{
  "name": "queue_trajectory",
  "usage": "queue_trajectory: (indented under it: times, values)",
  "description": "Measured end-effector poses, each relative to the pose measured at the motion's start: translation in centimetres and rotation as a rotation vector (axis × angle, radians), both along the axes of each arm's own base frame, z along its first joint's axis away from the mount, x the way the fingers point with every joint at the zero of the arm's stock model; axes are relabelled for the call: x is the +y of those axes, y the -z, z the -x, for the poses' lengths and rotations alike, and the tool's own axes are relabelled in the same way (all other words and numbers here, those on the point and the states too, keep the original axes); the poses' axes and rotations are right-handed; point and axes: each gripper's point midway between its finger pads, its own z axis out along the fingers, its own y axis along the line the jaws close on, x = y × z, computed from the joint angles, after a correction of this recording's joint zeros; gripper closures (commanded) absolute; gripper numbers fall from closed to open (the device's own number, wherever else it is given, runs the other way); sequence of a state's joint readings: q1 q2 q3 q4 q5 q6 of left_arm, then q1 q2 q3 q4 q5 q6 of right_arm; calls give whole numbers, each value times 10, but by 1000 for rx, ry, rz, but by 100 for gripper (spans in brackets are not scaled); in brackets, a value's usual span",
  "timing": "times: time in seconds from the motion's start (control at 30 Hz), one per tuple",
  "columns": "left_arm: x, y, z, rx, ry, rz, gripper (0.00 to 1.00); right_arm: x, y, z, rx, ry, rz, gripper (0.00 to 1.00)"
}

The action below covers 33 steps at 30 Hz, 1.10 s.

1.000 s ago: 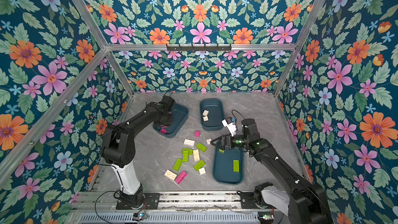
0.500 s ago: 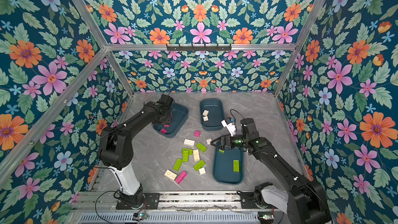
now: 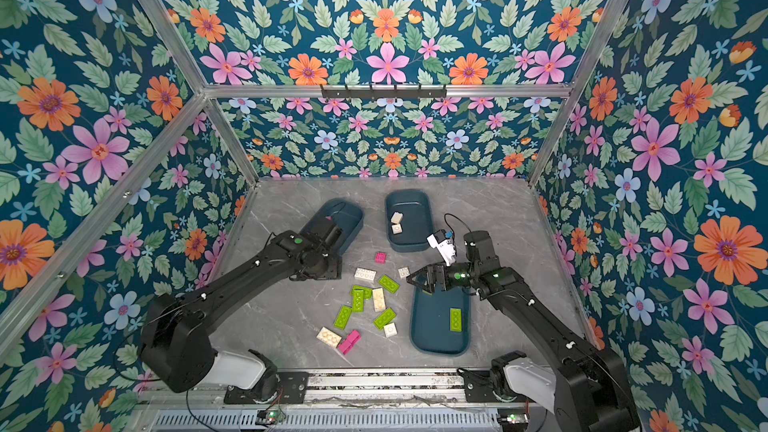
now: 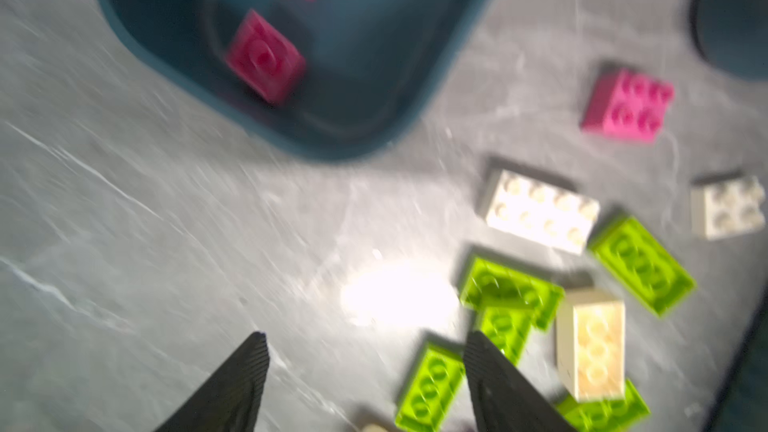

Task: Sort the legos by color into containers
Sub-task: 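Lower the left gripper onto a lime-green brick in the pile and grasp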

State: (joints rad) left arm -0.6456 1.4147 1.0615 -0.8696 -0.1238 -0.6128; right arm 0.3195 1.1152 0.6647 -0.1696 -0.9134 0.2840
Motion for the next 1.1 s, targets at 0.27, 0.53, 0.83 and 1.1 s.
queue_trajectory:
  times: [0.27,0.53,0.83,1.1]
  values:
    - [-18,42,63,124,21,50,20,-1,1,3,-2,-4,-1,1]
    - [-33,69,86,177,65,32,24,-3,5,9,10,-3,4,1]
    - [-31,89,87,192,70,-44,44,-3,7,10,11,-2,8,1]
    - [-29,91,80,172,83,-79,62,-4,6,11,7,-4,12,1]
